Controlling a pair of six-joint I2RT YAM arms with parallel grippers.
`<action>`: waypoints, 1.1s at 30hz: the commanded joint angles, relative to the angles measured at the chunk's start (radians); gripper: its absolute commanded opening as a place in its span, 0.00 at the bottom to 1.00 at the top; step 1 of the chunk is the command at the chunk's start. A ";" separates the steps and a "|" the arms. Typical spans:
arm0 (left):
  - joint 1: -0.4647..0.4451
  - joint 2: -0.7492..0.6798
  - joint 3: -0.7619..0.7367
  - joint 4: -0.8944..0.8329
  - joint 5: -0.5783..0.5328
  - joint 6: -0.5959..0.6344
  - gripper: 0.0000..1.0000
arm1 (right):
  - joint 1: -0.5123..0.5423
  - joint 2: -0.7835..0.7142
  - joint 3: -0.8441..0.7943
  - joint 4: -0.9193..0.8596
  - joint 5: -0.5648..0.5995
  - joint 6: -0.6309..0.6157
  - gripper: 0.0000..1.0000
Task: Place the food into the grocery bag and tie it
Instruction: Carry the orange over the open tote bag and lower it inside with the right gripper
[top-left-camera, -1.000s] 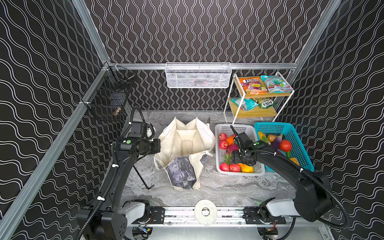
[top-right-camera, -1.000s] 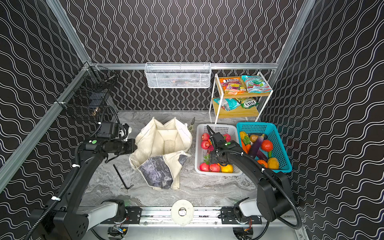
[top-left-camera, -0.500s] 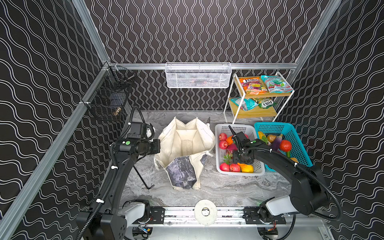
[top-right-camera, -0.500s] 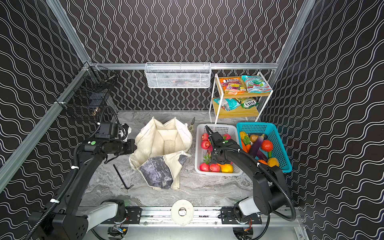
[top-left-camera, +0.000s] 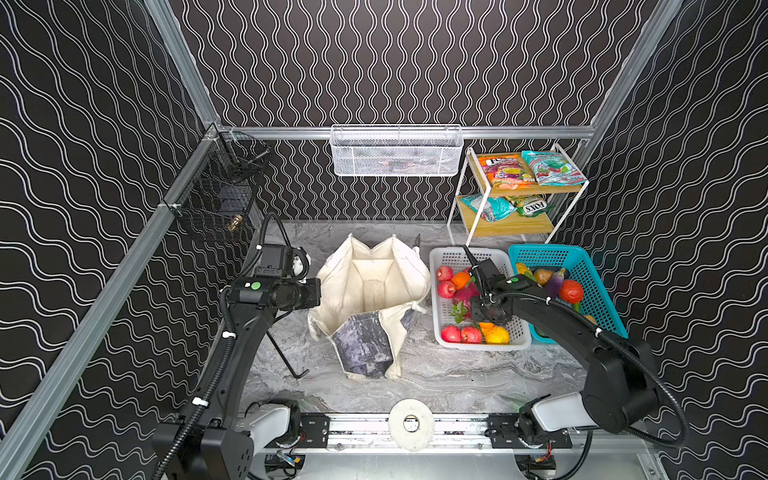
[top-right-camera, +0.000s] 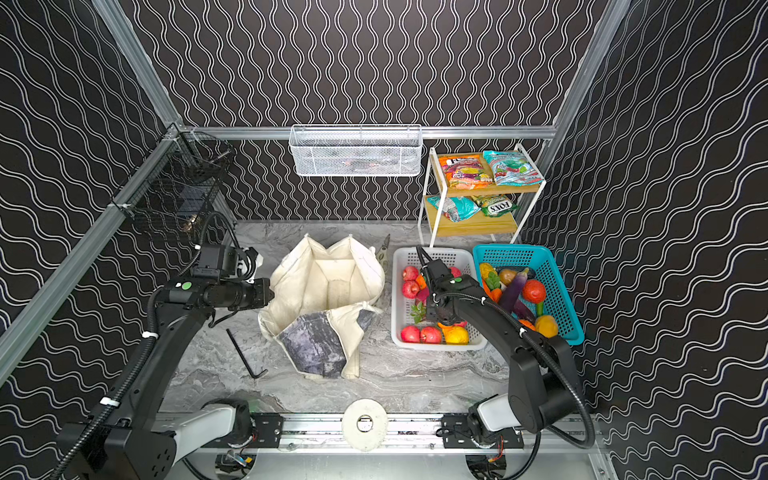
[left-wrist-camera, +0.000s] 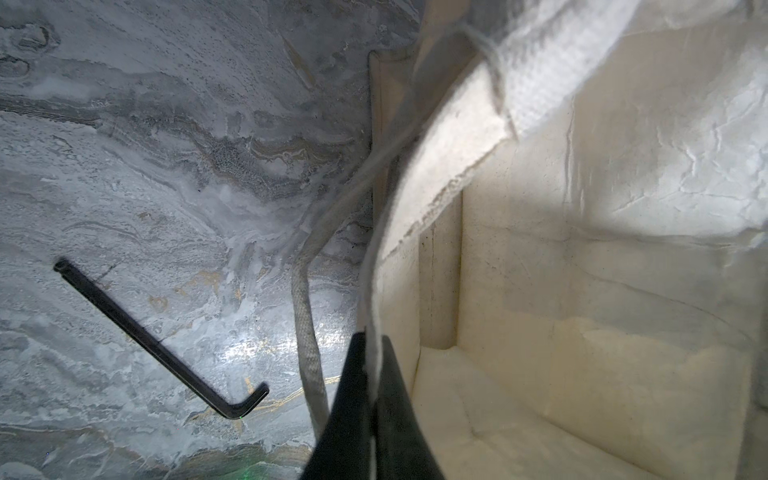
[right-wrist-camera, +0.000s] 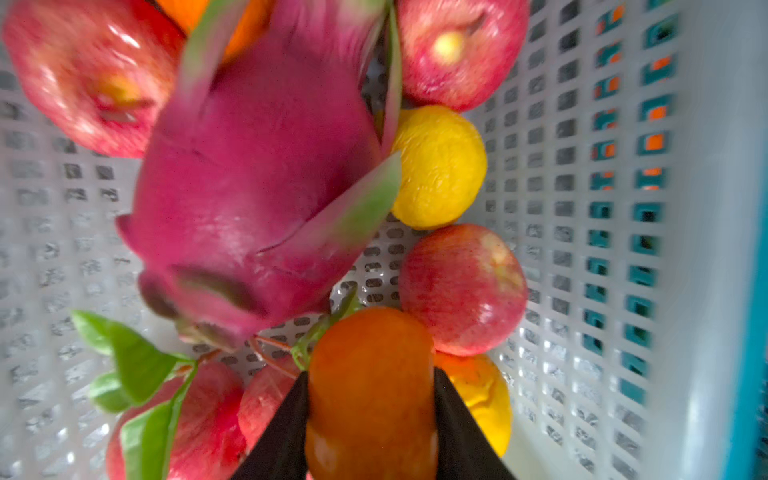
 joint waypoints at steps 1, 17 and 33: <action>-0.002 0.001 0.006 -0.006 0.020 0.020 0.00 | 0.001 -0.044 0.032 -0.056 -0.004 0.032 0.39; -0.009 0.001 -0.007 0.017 0.029 0.012 0.00 | 0.057 -0.200 0.525 -0.191 -0.192 0.096 0.37; -0.022 0.023 0.060 0.021 0.056 -0.015 0.00 | 0.484 0.357 1.111 -0.169 -0.259 0.107 0.40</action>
